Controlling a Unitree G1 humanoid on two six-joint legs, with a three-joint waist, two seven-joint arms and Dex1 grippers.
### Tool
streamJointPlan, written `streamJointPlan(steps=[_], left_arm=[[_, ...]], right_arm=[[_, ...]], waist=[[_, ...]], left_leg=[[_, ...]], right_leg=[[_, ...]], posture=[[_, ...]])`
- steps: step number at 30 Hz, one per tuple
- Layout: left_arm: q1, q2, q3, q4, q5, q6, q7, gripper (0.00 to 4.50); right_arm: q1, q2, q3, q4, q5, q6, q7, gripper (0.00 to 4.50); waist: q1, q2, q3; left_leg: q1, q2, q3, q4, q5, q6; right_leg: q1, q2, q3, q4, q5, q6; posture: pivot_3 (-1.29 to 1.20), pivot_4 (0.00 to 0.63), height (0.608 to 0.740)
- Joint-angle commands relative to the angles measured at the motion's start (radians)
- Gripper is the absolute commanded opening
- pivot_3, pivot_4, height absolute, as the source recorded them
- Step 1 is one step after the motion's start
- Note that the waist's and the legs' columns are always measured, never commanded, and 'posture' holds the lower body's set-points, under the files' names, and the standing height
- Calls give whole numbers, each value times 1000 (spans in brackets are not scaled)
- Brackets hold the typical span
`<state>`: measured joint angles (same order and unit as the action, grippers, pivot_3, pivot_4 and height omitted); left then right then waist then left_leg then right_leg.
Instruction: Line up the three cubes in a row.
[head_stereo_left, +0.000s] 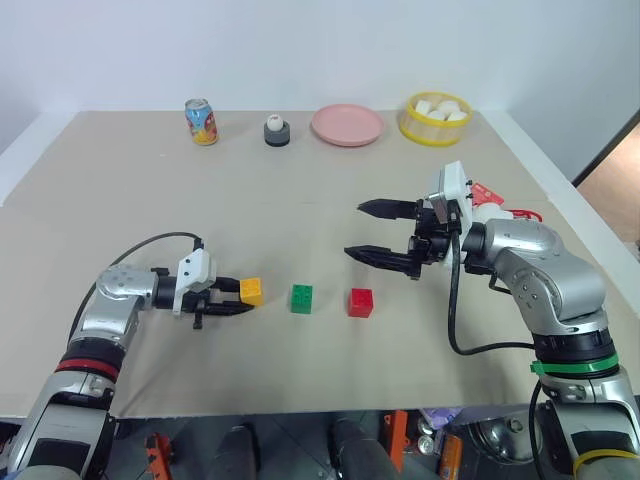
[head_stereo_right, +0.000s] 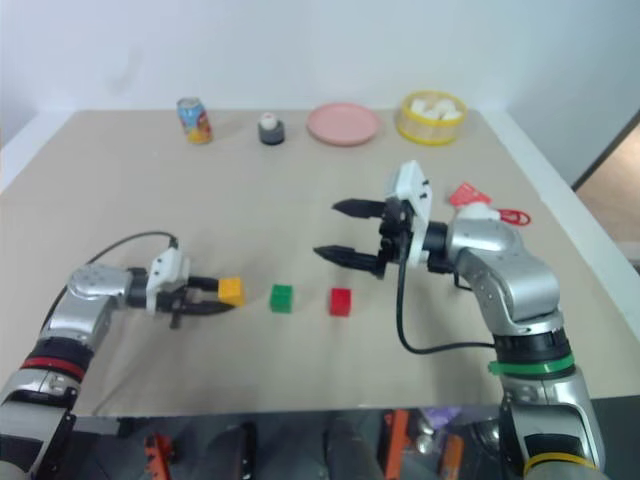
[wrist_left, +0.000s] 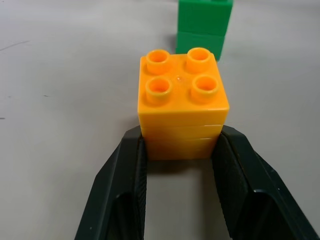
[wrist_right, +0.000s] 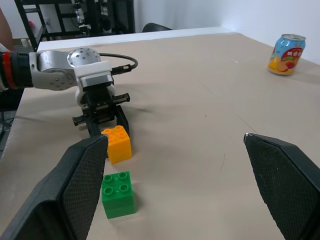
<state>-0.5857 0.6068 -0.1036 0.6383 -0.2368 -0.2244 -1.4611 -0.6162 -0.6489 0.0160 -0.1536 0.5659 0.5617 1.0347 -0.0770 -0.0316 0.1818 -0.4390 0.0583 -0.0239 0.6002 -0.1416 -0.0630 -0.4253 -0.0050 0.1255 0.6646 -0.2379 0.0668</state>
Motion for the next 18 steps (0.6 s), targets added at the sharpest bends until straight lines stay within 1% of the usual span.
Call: streamJointPlan(steps=[1, 8, 18], left_arm=[[-27, 16, 0, 74, 35, -38, -17, 1281], [-69, 20, 4, 128, 20, -51, -90, 1281], [-35, 17, 21, 79, -8, -55, -118, 1281]], right_arm=[[1, -9, -41, -43, 19, -2, -10, 4500], [4, -3, -40, -46, 17, 0, -18, 4500], [-2, -7, -42, -37, 16, 0, -13, 4500]], waist=[[-1, 0, 0], [-5, 0, 0], [-5, 0, 0]], left_leg=[[0, 0, 0, 0, 0, 0], [1, 1, 0, 1, 1, 2], [0, 1, 0, 0, 0, 2]], right_leg=[[0, 0, 0, 0, 0, 0], [0, 1, 0, 0, 2, -1], [0, 1, 0, 0, 0, -1]], posture=[[0, 150, 740], [0, 150, 740], [0, 150, 740]])
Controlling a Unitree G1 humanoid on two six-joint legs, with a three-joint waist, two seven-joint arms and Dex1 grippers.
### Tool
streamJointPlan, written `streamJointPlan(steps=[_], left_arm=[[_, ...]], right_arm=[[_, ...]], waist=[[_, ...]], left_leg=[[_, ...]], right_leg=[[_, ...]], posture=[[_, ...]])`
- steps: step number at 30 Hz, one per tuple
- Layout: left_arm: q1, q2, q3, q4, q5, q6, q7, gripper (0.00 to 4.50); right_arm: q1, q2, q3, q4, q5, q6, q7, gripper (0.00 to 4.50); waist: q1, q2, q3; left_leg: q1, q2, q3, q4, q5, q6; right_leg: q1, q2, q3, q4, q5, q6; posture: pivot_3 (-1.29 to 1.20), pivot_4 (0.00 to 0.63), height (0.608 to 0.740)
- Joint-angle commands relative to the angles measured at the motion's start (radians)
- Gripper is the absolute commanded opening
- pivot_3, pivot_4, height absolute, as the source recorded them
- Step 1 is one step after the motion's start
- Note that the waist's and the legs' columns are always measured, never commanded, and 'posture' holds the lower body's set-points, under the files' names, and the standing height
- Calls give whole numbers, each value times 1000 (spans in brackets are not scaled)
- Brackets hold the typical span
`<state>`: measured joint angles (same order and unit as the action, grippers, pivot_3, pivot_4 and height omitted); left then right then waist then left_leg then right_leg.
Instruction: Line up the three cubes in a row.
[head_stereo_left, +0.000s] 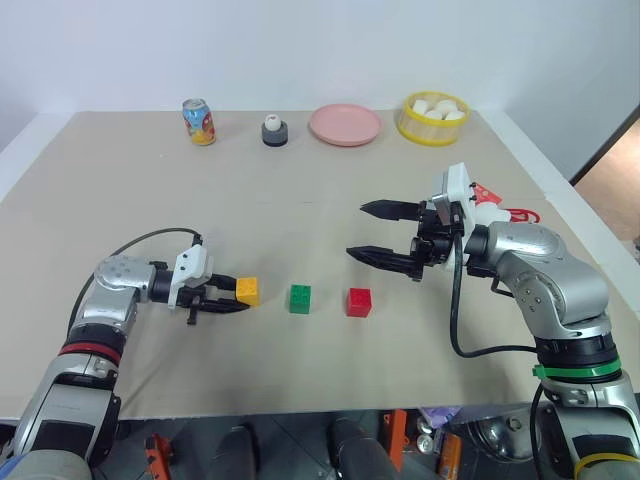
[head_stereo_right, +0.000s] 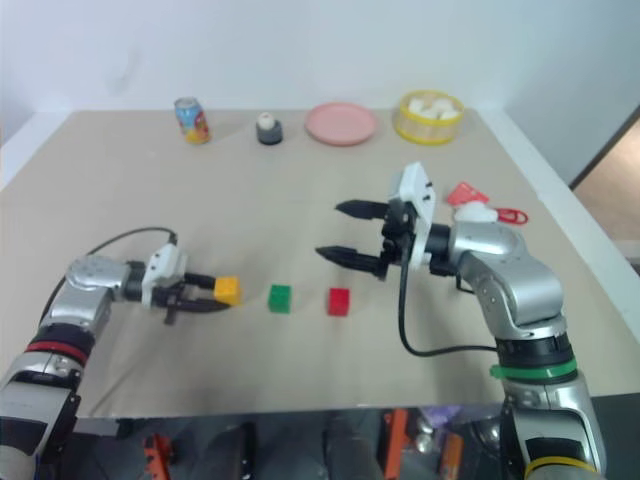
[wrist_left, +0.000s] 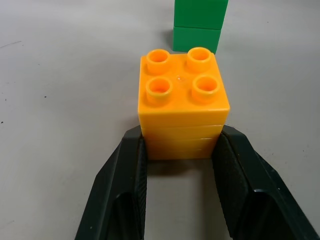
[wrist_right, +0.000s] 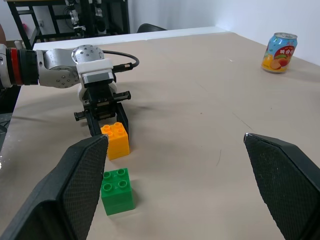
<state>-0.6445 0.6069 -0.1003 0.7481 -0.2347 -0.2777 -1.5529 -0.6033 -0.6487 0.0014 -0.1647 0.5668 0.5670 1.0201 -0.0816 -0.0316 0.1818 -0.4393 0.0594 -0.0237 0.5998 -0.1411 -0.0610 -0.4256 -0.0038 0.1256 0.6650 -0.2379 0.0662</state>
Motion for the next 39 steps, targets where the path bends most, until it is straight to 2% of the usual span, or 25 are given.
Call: streamJointPlan(steps=[1, 8, 16, 39], left_arm=[[30, 18, 19, -42, -14, 0, -28, 1281], [86, 29, 36, -121, -35, 19, -27, 1281], [102, 39, 32, -131, -32, 17, -30, 1281], [-81, -11, -27, 110, 13, -109, -62, 1281]], right_arm=[[-16, -7, -27, -26, 16, -4, 3, 4500], [-26, -3, -21, -15, 11, -7, 8, 4500], [-38, 1, -14, 0, 6, -10, 14, 4500], [-12, -14, -30, -41, 14, 12, -2, 4500]], waist=[[0, 0, 0], [1, 0, 0], [1, 0, 0], [5, 0, 0]], left_leg=[[0, 0, 0, 0, 0, 0], [0, 0, 0, 0, 0, 0], [0, 0, 0, 0, 0, 0], [0, 0, 0, 3, 2, 1]], right_leg=[[0, 0, 0, 0, 0, 0], [0, 0, 0, 0, 0, 0], [0, 0, 0, 0, 0, 0], [1, 0, 0, 0, 3, 0]], posture=[[0, 150, 740], [0, 150, 740], [0, 150, 740], [0, 150, 740]])
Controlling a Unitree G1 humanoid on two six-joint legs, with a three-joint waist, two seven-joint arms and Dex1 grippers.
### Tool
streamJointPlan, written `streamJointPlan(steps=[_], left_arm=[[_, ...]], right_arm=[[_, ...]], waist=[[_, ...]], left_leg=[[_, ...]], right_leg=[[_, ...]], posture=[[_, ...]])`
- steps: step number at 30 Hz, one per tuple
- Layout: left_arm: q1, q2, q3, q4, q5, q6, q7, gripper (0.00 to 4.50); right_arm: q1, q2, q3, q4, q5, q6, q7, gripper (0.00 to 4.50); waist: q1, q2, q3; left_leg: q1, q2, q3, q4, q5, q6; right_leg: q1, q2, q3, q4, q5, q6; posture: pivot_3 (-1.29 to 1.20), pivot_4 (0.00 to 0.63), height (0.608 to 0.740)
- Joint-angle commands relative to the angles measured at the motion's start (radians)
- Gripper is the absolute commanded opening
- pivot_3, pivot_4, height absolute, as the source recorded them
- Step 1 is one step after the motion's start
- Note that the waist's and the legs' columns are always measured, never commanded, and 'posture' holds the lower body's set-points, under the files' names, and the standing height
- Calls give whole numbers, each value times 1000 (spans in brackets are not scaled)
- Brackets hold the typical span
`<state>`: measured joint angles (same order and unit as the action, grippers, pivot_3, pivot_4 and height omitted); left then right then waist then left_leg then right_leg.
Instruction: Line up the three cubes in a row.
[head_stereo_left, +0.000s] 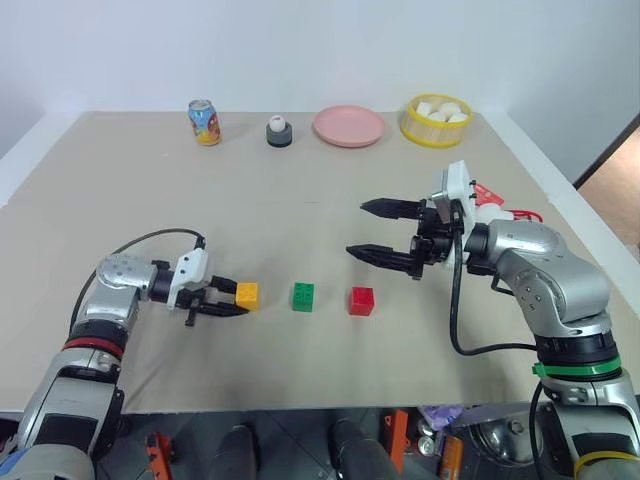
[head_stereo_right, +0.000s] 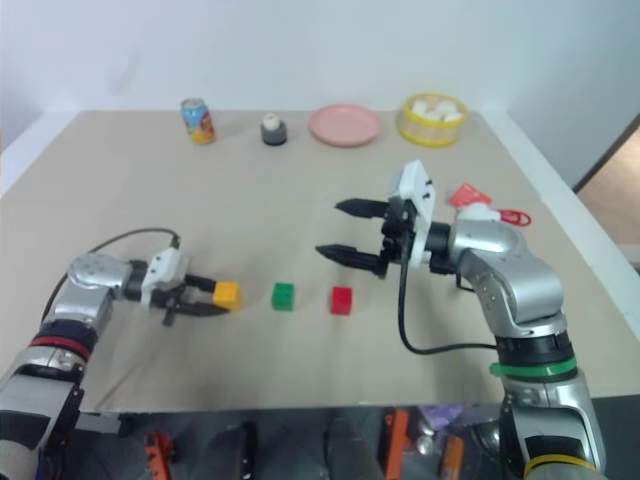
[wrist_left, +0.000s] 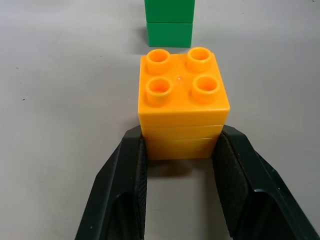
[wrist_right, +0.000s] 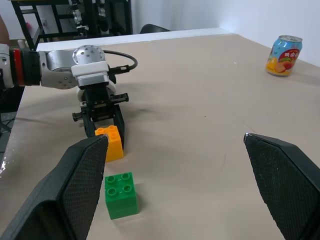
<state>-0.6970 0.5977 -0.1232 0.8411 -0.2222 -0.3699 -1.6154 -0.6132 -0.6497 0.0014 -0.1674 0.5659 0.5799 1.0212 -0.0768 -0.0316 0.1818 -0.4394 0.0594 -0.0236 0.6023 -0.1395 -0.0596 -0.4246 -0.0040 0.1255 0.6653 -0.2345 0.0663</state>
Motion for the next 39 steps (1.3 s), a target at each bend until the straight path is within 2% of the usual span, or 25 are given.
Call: streamJointPlan(steps=[1, 14, 16, 22, 27, 34, 39], left_arm=[[-32, -3, -6, 22, 0, -19, 1, 1281], [-38, -1, -38, 40, -19, -36, 1, 1281], [-33, 8, -49, 43, -10, -26, 1, 2316], [-22, 5, -23, 41, -19, -41, 1, 4254], [-6, 22, -11, 43, -10, -72, 1, 4254], [28, 72, 28, -26, -36, -19, 1, 4254], [102, 184, 121, -150, -72, 80, 63, 4254]], right_arm=[[-1, -13, -31, -39, 15, 0, -4, 4500], [-17, -11, -23, -23, 7, -8, 3, 4500], [-20, -8, -22, -18, 6, -9, 4, 4500], [-24, -6, -21, -14, 8, -12, 8, 4500], [-36, -3, -21, -5, 9, -12, 10, 4500], [-49, -3, -23, 11, 10, -14, 18, 4500], [-61, -2, -11, 28, -3, -29, 35, 4500]], waist=[[1, 0, 0], [1, 0, 0], [1, 0, 0], [1, 0, 0], [0, 0, 0], [-6, 0, 0], [-10, 0, 0]], left_leg=[[0, 0, 0, 0, 0, 0], [-1, 0, 0, 0, 0, 0], [-1, 0, 0, 0, 0, 0], [-1, 0, 0, -1, 0, 0], [-1, 0, 0, -2, -1, 1], [0, 1, 0, -2, -1, 1], [0, 2, 0, -3, -1, 1]], right_leg=[[0, 0, 0, 0, 0, 0], [0, 0, 0, 0, 0, 0], [0, 0, 0, 0, 0, 0], [0, 0, 0, 0, -2, 0], [0, 0, 0, 0, -4, 0], [-1, 1, 0, 0, -3, 0], [-2, 2, 0, 1, -4, -1]], posture=[[0, 150, 740], [0, 150, 740], [0, 150, 740], [0, 150, 740], [0, 150, 740], [0, 150, 740], [0, 150, 740]])
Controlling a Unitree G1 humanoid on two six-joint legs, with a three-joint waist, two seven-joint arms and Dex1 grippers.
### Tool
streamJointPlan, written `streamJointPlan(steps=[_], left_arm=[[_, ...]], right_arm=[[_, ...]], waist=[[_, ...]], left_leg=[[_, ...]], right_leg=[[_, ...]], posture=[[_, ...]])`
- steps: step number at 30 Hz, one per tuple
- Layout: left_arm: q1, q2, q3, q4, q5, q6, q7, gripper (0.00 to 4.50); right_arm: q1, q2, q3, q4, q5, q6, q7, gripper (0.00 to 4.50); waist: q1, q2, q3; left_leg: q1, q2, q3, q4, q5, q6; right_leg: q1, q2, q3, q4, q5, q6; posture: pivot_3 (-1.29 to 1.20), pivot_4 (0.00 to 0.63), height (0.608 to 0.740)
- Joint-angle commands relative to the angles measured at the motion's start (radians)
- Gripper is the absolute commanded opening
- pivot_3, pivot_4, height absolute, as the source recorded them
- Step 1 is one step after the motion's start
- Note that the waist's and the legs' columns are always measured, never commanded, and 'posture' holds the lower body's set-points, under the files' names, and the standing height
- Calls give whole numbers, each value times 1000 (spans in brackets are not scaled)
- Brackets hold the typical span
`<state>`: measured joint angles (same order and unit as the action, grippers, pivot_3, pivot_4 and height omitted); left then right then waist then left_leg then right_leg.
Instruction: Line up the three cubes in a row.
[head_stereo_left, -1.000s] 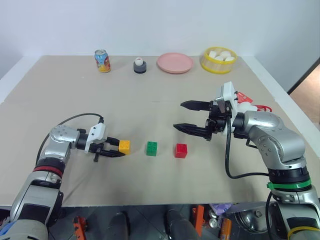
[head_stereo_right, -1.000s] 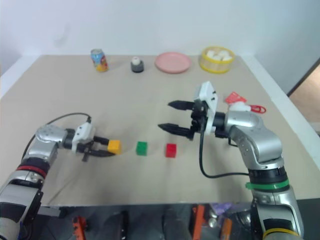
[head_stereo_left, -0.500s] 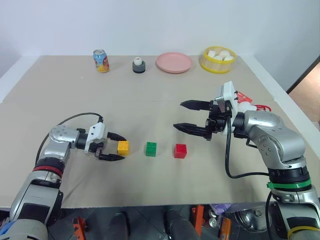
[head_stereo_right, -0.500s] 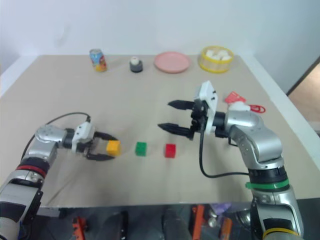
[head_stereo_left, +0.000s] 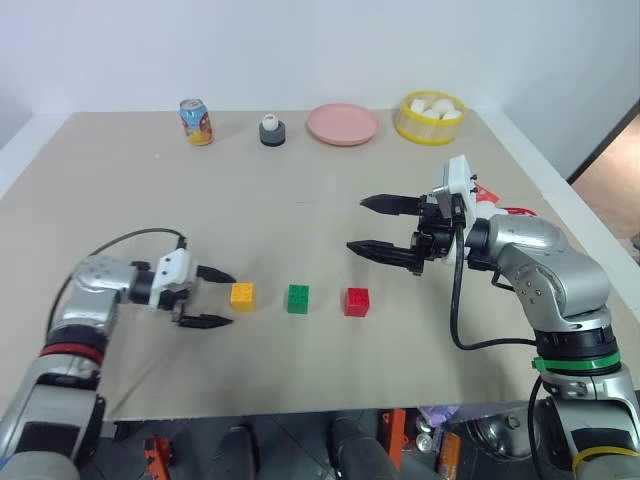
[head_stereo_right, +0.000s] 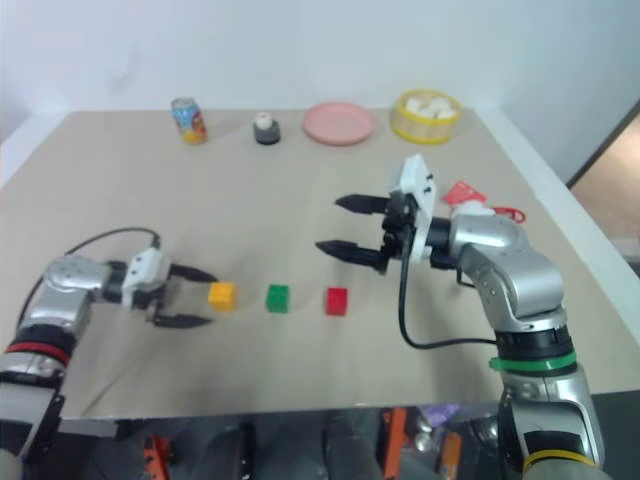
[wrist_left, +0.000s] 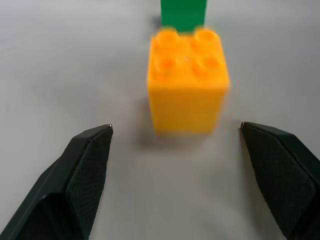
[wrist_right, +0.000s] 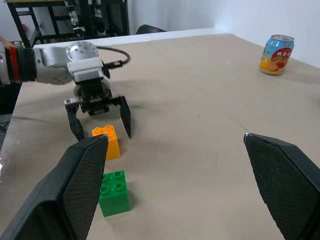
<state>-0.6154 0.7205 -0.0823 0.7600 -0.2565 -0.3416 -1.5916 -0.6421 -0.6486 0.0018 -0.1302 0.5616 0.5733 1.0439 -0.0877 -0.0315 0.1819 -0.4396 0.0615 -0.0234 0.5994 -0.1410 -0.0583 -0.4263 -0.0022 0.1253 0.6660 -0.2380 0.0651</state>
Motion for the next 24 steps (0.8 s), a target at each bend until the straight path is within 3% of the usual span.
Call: streamJointPlan(steps=[1, 6, 11, 15, 18, 24], left_arm=[[36, 78, 100, -92, -48, 73, 51, 4254], [197, 167, 216, -346, -146, 252, 103, 4254], [274, 135, 369, -563, -230, 486, 399, 4254], [275, -21, 496, -734, -226, 631, 854, 4254], [299, -157, 561, -864, -198, 755, 1178, 4254], [425, -356, 587, -1080, -237, 843, 1415, 4254]], right_arm=[[-33, -4, -11, -7, 0, -25, 17, 4500], [-57, -10, -11, 34, -15, -42, 41, 4500], [-103, -25, -27, 143, -64, -94, 40, 4500], [-133, -8, -88, 254, -117, -121, -101, 4500], [-75, 13, -125, 272, -170, -135, -245, 4500], [150, 118, -239, 156, -161, -96, -482, 4500]], waist=[[2, 0, 0], [4, 0, 0], [10, 0, 0], [13, 0, 0], [13, -1, 0], [14, -4, -2]], left_leg=[[0, 0, 0, 0, 0, 0], [0, 0, 1, 0, 0, -1], [0, 1, 1, 1, 0, -1], [0, 1, 2, 2, 0, -1], [0, 1, 2, 2, 0, -1], [0, 1, 0, 1, -2, -3]], right_leg=[[0, 0, -1, 0, 0, 0], [0, -1, 0, 0, -1, 0], [0, -2, -3, 0, -1, -1], [2, -3, -3, 0, 0, 0], [2, -3, -2, 0, 2, 5], [3, -2, -2, 0, 0, 6]], posture=[[0, 150, 740], [0, 150, 740], [0, 150, 740], [0, 150, 740], [0, 150, 740], [0, 150, 740]])
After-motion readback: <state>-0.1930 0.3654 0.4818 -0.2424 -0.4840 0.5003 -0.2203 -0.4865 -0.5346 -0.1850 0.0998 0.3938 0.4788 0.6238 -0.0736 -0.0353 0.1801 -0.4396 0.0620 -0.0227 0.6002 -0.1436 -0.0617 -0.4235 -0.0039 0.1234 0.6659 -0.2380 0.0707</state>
